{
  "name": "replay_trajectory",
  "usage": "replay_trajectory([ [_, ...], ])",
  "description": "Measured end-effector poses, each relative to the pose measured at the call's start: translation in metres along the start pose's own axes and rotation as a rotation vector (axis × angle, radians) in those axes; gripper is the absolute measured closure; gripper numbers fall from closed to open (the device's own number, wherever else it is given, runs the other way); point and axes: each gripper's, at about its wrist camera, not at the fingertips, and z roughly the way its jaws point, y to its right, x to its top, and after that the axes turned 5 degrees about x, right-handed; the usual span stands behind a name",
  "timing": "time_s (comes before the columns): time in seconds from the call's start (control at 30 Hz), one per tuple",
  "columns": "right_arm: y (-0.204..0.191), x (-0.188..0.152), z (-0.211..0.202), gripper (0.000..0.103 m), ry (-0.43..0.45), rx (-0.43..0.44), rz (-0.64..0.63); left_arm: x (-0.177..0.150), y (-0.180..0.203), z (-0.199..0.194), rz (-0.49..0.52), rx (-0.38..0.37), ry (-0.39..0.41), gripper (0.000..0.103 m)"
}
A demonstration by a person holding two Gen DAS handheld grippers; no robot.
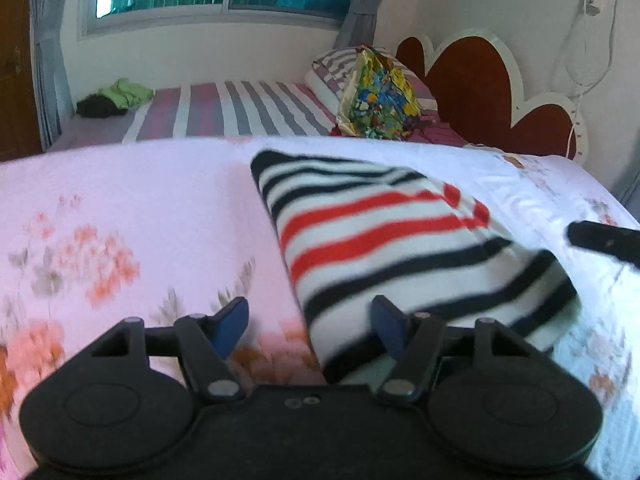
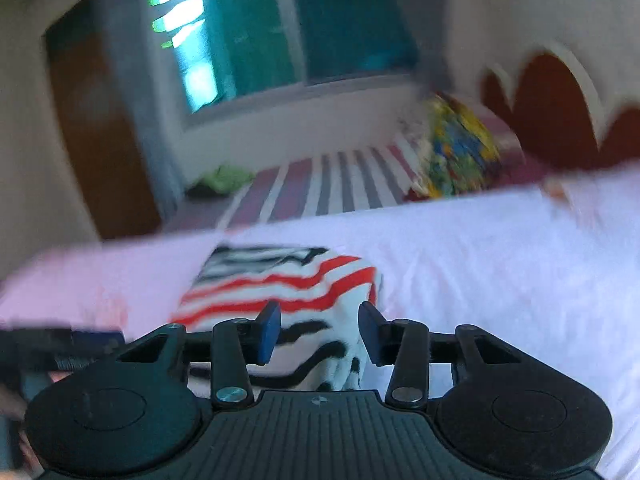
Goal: Fold small clothes
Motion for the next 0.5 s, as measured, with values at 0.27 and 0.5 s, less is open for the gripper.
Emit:
replay_trajectory([
  [0.27,0.007,-0.066,0.037,0.101,-0.194,-0.052,-0.043,-0.031,0.016,-0.001,0.121,0.091,-0.015,0.031],
  [0.5,0.004,-0.048,0.003,0.101,-0.115,-0.045,-0.008,-0.025,0.013,-0.029,0.12,0.102,0.03,0.04],
])
